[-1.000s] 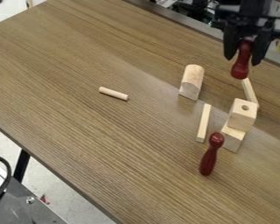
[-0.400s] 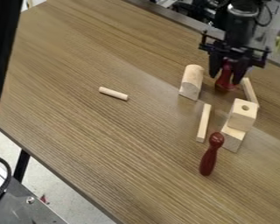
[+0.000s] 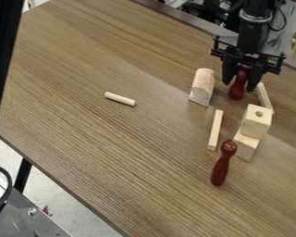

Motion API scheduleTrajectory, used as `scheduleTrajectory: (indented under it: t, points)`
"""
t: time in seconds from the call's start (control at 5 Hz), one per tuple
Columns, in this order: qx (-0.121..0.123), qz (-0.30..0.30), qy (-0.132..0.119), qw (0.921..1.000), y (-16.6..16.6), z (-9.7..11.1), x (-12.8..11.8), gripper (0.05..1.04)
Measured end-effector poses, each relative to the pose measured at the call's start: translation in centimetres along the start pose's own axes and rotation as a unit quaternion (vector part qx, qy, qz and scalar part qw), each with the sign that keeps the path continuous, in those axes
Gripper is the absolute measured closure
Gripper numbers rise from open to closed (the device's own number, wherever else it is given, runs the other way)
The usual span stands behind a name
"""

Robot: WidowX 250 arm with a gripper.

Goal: Removed the brown chess from the cube with a hole and put it on the table

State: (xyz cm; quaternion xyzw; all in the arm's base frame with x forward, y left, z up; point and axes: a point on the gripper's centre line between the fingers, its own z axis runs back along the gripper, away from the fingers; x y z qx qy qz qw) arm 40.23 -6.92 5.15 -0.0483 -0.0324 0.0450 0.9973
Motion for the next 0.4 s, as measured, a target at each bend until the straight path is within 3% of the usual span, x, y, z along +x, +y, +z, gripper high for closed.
scheduleTrajectory:
  t: [0.2, 0.4]
  points:
    - [0.001, -0.004, -0.001, 1.0, -0.1, 0.0, -0.3, 0.209]
    - [-0.006, -0.013, -0.023, 0.9996, -0.6, 3.3, -0.3, 0.079]
